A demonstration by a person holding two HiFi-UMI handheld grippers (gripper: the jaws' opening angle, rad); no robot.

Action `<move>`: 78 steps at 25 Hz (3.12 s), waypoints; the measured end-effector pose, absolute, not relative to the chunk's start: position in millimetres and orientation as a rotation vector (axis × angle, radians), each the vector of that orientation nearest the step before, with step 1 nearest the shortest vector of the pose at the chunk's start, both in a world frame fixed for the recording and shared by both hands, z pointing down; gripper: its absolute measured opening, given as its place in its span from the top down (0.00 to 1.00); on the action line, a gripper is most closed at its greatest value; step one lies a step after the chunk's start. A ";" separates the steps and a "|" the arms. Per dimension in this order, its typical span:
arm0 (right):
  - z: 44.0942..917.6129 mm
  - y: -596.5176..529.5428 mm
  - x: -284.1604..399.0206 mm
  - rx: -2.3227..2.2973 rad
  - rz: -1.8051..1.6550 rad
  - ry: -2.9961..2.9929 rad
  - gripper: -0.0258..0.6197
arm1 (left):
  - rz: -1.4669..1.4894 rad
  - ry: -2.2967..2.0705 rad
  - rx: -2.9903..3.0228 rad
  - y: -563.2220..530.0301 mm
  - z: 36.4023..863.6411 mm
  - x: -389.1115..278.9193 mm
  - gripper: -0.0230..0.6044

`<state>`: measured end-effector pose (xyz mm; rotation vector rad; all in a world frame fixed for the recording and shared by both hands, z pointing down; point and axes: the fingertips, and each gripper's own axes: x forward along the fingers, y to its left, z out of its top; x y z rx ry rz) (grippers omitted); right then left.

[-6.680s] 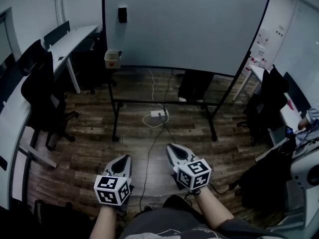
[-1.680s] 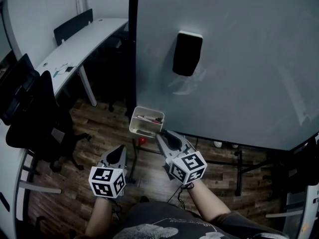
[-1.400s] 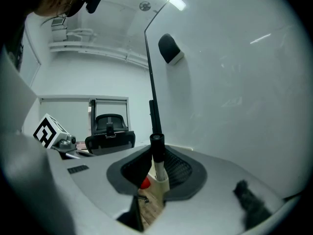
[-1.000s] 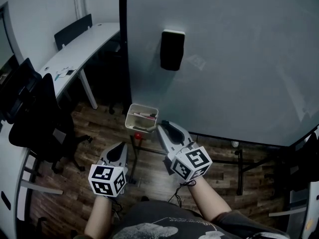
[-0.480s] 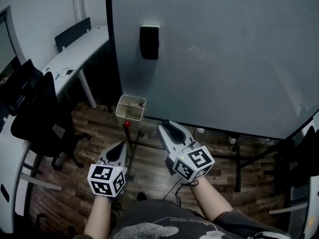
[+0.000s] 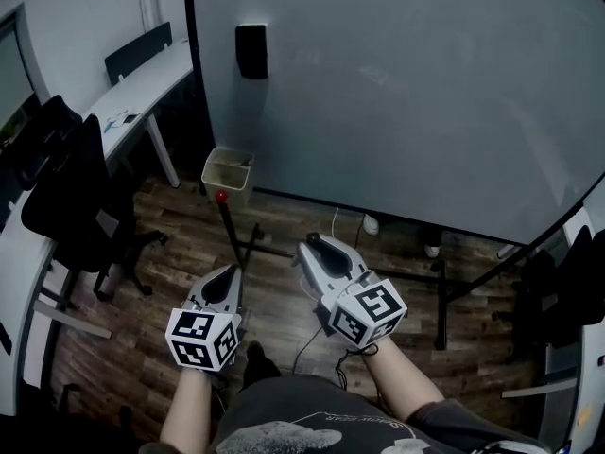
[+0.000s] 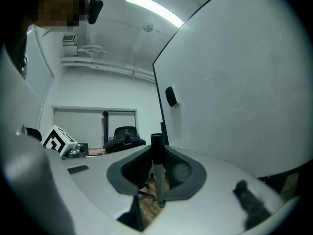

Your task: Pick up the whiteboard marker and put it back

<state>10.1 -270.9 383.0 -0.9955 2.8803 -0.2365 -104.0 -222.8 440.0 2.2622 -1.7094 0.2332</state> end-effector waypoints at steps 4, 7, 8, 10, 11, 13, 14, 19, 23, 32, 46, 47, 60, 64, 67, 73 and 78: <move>392.1 -245.6 32.8 -1.002 -0.257 2.896 0.83 | 0.210 -1.732 2.263 -199.6 437.8 -82.4 0.94; 399.2 -230.8 46.1 -1.007 -0.277 2.904 0.83 | 0.198 -1.748 2.258 -185.9 437.3 -70.2 0.94; 401.1 -226.6 49.7 -1.007 -0.283 2.906 0.83 | 0.203 -1.748 2.258 -181.8 438.0 -66.5 0.94; 403.4 -218.8 56.2 -1.005 -0.292 2.909 0.83 | 0.214 -1.747 2.256 -174.3 439.1 -59.8 0.94; 404.0 -215.3 59.3 -1.003 -0.295 2.909 0.83 | 0.220 -1.747 2.255 -170.9 439.3 -56.9 0.94; 404.7 -209.4 64.6 -1.001 -0.300 2.909 0.83 | 0.231 -1.751 2.251 -165.5 439.5 -52.3 0.94; 404.9 -207.1 66.6 -1.002 -0.303 2.908 0.83 | 0.236 -1.754 2.249 -163.3 439.4 -50.8 0.94; 406.0 -197.6 74.3 -1.010 -0.311 2.903 0.83 | 0.208 -1.767 2.235 -153.1 436.8 -45.8 0.94; 405.4 -189.5 75.8 -1.006 -0.319 2.902 0.83 | 0.195 -1.764 2.236 -142.4 435.0 -43.4 0.94; 402.5 -170.9 68.2 -0.974 -0.308 2.915 0.83 | 0.174 -1.800 2.227 -124.7 429.4 -50.9 0.94; 407.0 -191.5 44.3 -0.961 -0.302 2.933 0.83 | 0.170 -1.872 2.232 -142.4 427.0 -78.6 0.94; 405.9 -196.3 40.6 -0.961 -0.297 2.932 0.83 | 0.173 -1.871 2.237 -147.6 426.5 -81.5 0.94; 375.0 -292.9 -4.8 -1.003 -0.227 2.877 0.83 | 0.162 -1.856 2.297 -245.6 407.8 -135.7 0.94; 367.6 -320.4 -20.9 -1.025 -0.224 2.858 0.83 | 0.177 -1.829 2.313 -271.2 407.5 -151.1 0.94; 363.1 -340.2 -36.0 -1.036 -0.225 2.848 0.83 | 0.177 -1.818 2.316 -289.6 406.3 -165.8 0.94; 359.1 -372.1 -70.1 -1.040 -0.225 2.846 0.83 | 0.223 -1.821 2.328 -321.5 410.1 -198.0 0.94; 361.9 -394.8 -94.8 -1.042 -0.245 2.841 0.83 | 0.225 -1.809 2.300 -345.1 420.4 -224.2 0.94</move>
